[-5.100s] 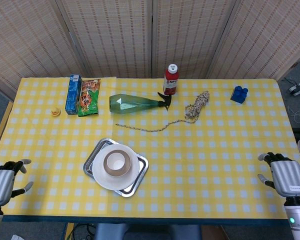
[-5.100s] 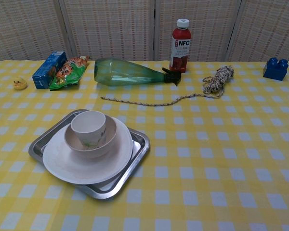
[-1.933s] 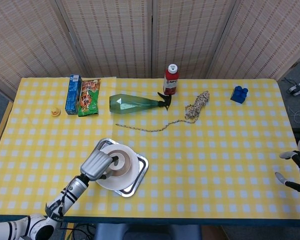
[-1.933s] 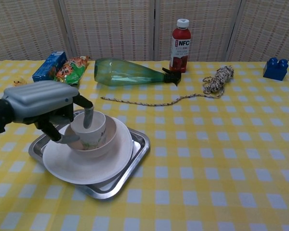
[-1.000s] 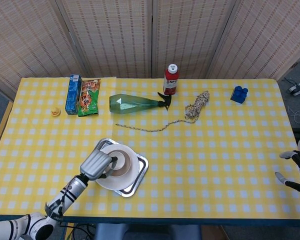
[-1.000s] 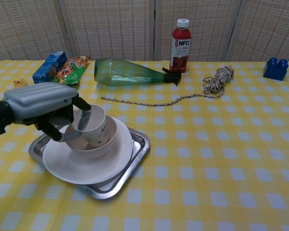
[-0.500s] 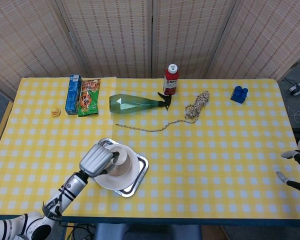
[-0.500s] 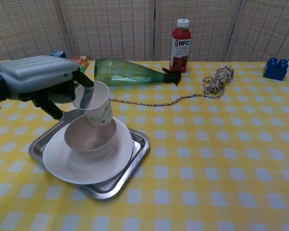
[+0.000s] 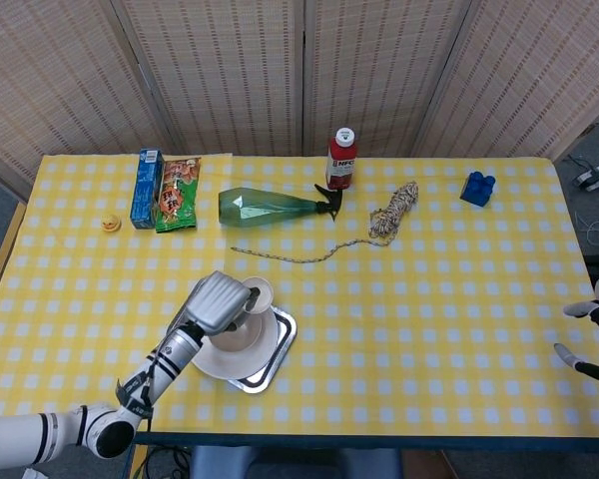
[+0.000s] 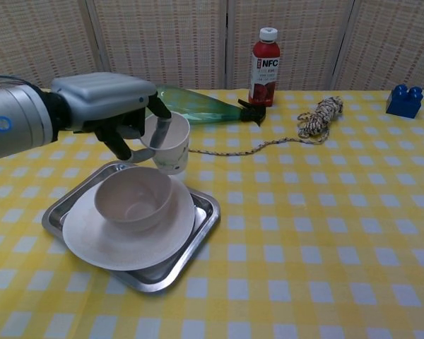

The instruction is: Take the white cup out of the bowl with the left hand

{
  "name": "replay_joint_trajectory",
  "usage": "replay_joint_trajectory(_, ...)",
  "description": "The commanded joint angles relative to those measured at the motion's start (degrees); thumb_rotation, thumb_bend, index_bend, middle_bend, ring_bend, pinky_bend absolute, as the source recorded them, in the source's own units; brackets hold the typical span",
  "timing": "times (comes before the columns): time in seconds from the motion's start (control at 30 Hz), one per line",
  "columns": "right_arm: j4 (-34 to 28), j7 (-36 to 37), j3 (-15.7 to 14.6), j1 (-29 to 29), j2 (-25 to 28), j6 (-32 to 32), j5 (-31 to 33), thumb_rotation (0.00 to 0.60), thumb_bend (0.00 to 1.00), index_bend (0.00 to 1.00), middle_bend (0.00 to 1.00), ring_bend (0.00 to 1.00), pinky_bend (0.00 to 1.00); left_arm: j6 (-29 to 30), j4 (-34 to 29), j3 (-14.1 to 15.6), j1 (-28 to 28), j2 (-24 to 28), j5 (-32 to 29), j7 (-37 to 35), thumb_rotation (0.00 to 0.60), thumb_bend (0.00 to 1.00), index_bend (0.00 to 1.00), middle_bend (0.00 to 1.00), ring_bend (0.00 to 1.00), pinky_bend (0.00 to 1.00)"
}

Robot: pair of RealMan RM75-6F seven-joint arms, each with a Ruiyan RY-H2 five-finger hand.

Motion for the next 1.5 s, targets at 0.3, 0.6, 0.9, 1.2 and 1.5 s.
replay_joint_trajectory(0.3,0.32,0.54,0.09,0.26,0.15,-0.76,0.39,0.6,0.04,0.42,0.44,0.43,0.62,-0.99,8.21,-0.97,-6.74,-7.21,-9.08,5.93,0.6,0.43,0.72,1.0,1.0,1.0)
replay_joint_trajectory(0.6,0.33,0.2,0.07,0.64,0.03,-1.61,0.62,0.6,0.04,0.42,0.44,0.43,0.62,-1.04,10.61,-0.44,-9.27,-9.32,-11.75,6.34,0.6,0.43,0.71,1.0,1.0,1.0)
replay_joint_trajectory(0.9,0.26,-0.05,-0.03,0.92,0.0,-2.2,0.66,0.6,0.04,0.42,0.44,0.43,0.62,-0.81,11.82,0.61,-11.34,-10.67,-14.27,7.82,0.6,0.42,0.54,1.0,1.0,1.0)
replay_joint_trajectory(1.2,0.32,0.26,-0.14,0.96,0.1,-2.22,0.47,0.6,0.03,0.42,0.44,0.43,0.62,2.2,8.83,2.21,-10.52,-8.78,-12.95,7.19,0.6,0.41,0.27,1.0,1.0,1.0)
replay_joint_trajectory(1.5,0.07,-0.74,-0.29,1.14,-0.05,-2.59,0.48,0.6,0.04,0.42,0.44,0.43,0.62,10.59,-3.03,5.82,-5.61,-1.93,-7.19,7.38,0.6,0.41,0.23,1.0,1.0,1.0)
